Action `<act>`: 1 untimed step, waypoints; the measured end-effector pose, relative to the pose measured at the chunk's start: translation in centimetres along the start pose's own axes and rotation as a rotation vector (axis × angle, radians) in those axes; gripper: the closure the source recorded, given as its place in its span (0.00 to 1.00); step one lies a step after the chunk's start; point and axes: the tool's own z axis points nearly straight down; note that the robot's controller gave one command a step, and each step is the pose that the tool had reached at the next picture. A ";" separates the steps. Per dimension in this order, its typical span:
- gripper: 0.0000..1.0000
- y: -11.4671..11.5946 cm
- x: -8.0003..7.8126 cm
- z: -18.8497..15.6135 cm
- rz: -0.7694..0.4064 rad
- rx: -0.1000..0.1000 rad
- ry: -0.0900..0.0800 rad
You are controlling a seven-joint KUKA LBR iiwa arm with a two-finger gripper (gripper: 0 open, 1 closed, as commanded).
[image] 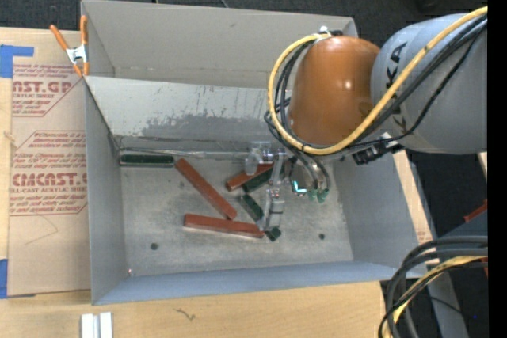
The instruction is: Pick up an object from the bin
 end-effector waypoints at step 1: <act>0.00 3.4 4.0 12.3 0.135 -0.002 -0.011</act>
Offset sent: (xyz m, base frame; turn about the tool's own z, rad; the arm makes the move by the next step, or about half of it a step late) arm -0.0410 0.0325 -0.1210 0.1345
